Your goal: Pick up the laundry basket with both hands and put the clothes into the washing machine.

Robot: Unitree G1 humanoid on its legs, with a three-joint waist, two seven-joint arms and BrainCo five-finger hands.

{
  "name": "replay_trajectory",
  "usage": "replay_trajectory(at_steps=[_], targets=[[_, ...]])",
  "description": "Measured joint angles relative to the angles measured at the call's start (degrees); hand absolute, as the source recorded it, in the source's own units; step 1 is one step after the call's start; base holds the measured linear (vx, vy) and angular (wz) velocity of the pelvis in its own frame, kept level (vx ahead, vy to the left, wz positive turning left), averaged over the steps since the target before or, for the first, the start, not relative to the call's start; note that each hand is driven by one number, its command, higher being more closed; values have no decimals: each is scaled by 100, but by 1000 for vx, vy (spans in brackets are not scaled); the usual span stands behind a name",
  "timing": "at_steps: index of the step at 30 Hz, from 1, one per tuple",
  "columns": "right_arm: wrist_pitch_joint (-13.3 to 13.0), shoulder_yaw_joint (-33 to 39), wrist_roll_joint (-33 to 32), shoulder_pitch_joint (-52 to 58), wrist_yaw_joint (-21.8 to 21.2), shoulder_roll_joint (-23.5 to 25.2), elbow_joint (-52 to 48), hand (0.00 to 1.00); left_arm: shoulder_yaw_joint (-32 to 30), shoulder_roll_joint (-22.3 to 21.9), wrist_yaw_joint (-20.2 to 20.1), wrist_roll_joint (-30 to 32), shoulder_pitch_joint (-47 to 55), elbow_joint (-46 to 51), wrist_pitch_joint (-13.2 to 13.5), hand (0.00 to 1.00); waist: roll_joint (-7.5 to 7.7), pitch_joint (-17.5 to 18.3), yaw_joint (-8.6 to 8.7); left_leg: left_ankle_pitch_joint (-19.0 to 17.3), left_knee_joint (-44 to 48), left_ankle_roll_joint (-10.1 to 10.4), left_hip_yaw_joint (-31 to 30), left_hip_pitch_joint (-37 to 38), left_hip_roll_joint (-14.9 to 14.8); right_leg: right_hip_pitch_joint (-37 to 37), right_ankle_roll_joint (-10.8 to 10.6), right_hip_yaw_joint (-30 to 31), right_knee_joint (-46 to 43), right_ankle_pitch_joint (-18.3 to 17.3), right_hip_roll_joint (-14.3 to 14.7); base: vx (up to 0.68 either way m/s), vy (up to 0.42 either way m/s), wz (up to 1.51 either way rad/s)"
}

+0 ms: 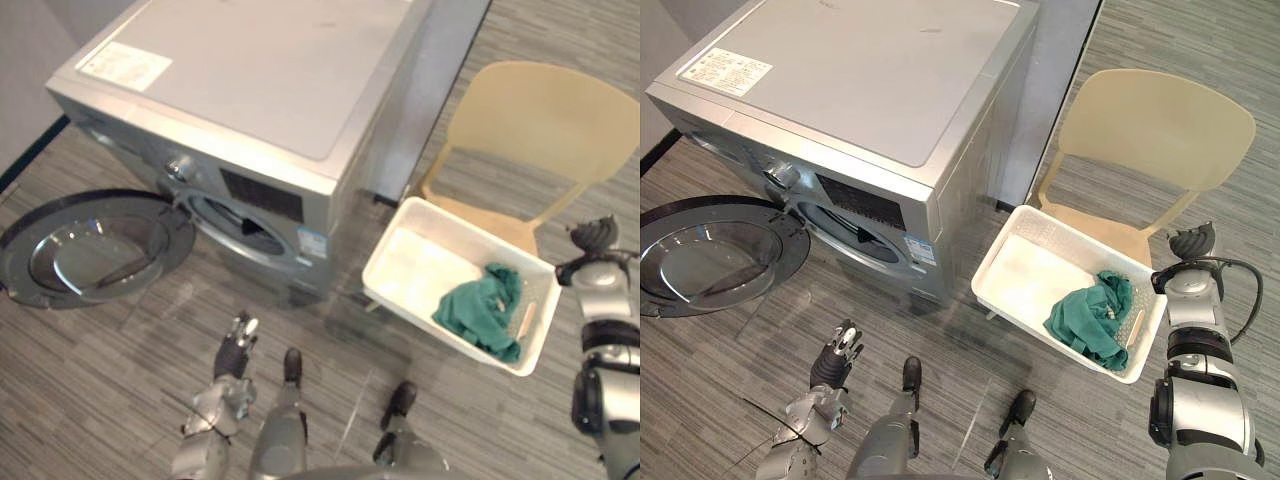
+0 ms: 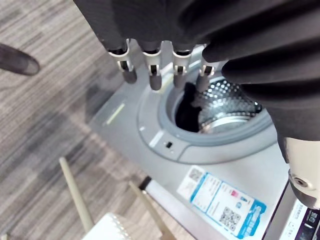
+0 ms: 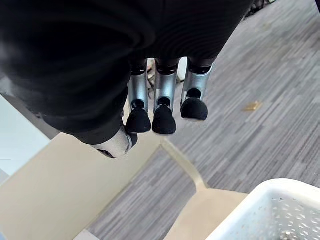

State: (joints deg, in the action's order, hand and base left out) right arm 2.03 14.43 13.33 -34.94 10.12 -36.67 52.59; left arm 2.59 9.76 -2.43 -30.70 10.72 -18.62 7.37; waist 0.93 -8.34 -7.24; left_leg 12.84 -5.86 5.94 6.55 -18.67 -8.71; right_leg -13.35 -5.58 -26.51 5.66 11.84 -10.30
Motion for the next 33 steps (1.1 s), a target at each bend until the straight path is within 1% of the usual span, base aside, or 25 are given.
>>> replay_trajectory(at_steps=[1, 2, 3, 5, 6, 7, 8, 9, 11, 12, 15, 18, 20, 22, 24, 25, 26, 27, 29, 31, 32, 33], targets=[[-82, -174, -48, 193, -185, 26, -10, 0, -2, 2, -1, 0, -1, 0, -8, 0, 21, -1, -4, 0, 2, 2, -6, -20, 3, -12, 25, -5, -1, -29, 27, -19, -47, 3], [-104, -336, -48, 425, -381, 116, -12, 0, -2, 0, -4, 2, 0, 0, -23, 0, 46, 9, -15, 0, 5, 3, -37, -70, -15, -43, 28, -23, -1, -42, 50, -19, -47, 4], [-104, -374, -48, 546, -482, 204, -13, 0, -2, 0, -5, 2, 0, 0, -37, 0, 62, 8, -22, 0, 10, 3, -55, -96, -23, -67, 28, -25, -1, -45, 61, -10, -43, 4], [-97, -464, -125, 1022, -806, 651, -11, 0, -27, 0, -17, 55, 10, 1, -98, 0, 120, -18, -29, 0, 33, 3, -104, -189, -27, -146, 28, -29, -2, -48, 78, -1, -42, 1], [-93, -524, -161, 1138, -869, 784, -11, 0, -63, -1, -25, 60, 22, 2, -100, 0, 139, -29, -25, 0, 34, 3, -106, -200, -27, -158, 27, -28, -2, -49, 79, 0, 0, 0], [-82, -592, -173, 1366, -1024, 1054, -12, 0, -150, 2, -48, 136, 44, 2, -136, 0, 180, -46, -15, 0, 36, 3, -114, -228, -26, -184, 21, -28, -3, -56, 80, 0, 0, 0], [-75, -652, -174, 1474, -1075, 1167, -13, 0, -201, 1, -60, 178, 52, 2, -159, 0, 201, -47, -9, 1, 37, 4, -124, -250, -24, -202, 18, -32, -3, -59, 81, 0, 0, 0], [-57, -830, -179, 1732, -1240, 1456, -23, 0, -355, 12, -96, 248, 50, 3, -206, 0, 297, -101, -1, 2, 38, 9, -145, -267, -23, -209, 6, -39, -3, -68, 86, 0, 0, 0], [-56, -896, -184, 1869, -1313, 1635, -77, 0, -445, 28, -109, 298, 47, 6, -208, 0, 375, -145, -2, -6, 39, 23, -155, -269, -26, -209, 1, -40, -3, -77, 93, 0, 0, 0], [-62, -979, -191, 1986, -1385, 1745, -253, 0, -533, 68, -107, 373, 48, 7, -214, 0, 484, -205, 6, -13, 40, 31, -157, -277, -30, -220, 17, -38, -3, -98, 98, 0, 0, 0], [-71, -1160, -192, 2030, -1428, 1825, -230, 0, -573, 176, -103, 448, 39, 54, -216, 0, 680, -310, -3, -19, 38, 33, -167, -350, -37, -287, 15, -45, -4, -104, 98, 0, 0, 0], [-80, -1258, -192, 1996, -1429, 1835, -196, 0, -652, 173, -94, 451, 14, 119, -216, 0, 730, -471, -16, -17, 38, 36, -199, -398, -23, -305, 13, -83, -4, -105, 87, 1, 6, 8], [-112, -1274, -192, 1869, -1428, 1833, 82, 0, -716, 173, -59, 444, -37, 131, -213, 0, 708, -557, -26, -12, 38, 39, -266, -465, -9, -321, 12, -161, -5, -115, 78, 3, 7, 13], [-131, -1269, -168, 1622, -1415, 1813, 495, 0, -751, 174, 21, 387, -121, 167, -201, 0, 697, -682, -101, -5, 38, 49, -290, -519, -9, -404, 17, -171, -83, -137, 63, 6, 7, 6], [-110, -1212, -146, 1355, -1408, 1735, 855, 0, -751, 162, 25, 291, -123, 290, -184, 0, 664, -799, -125, 1, 39, 51, -324, -567, 15, -434, 14, -193, -100, -139, 44, 15, 11, 6], [-84, -1165, -131, 1174, -1403, 1605, 1063, 0, -751, 153, 25, 212, -124, 322, -182, 0, 640, -874, -124, 3, 39, 51, -331, -569, 44, -439, 16, -197, -119, -129, 16, 26, 23, 6], [-76, -942, -82, 1026, -1407, 1413, 1261, 0, -752, 139, 24, 197, -122, 365, -180, 0, 607, -931, -134, 11, 40, 39, -333, -570, 78, -445, -1, -195, -137, -118, -19, 29, 27, 6], [-67, -820, -53, 951, -1403, 1304, 1371, 0, -753, 133, 24, 194, -120, 378, -180, 0, 592, -942, -143, 21, 40, 25, -337, -578, 93, -450, -7, -198, -142, -118, -36, 47, 31, 5], [-14, -363, 58, 723, -1380, 871, 1633, 0, -775, 110, 9, 152, -64, 495, -178, 0, 580, -953, -160, 25, 41, 17, -346, -600, 135, -465, -17, -210, -143, -118, -73, 45, 19, 5], [77, -246, 97, 597, -1380, 692, 1693, 0, -772, 95, -5, 100, -60, 524, -178, 0, 576, -956, -182, 32, 41, 8, -346, -600, 143, -465, -21, -215, -144, -121, -80, 39, 2, 2], [83, -172, 96, 545, -1378, 635, 1715, 0, -768, 92, -6, 98, -58, 523, -179, 0, 566, -963, -182, 32, 41, 8, -346, -600, 144, -465, -21, -219, -144, -121, -81, 53, -1, 1], [108, -68, 166, 335, -1400, 376, 1832, 0, -713, 89, -34, 96, -59, 539, -184, 0, 517, -996, -167, 32, 41, 7, -346, -601, 149, -465, -21, -221, -146, -121, -86, 37, -1, 0]])
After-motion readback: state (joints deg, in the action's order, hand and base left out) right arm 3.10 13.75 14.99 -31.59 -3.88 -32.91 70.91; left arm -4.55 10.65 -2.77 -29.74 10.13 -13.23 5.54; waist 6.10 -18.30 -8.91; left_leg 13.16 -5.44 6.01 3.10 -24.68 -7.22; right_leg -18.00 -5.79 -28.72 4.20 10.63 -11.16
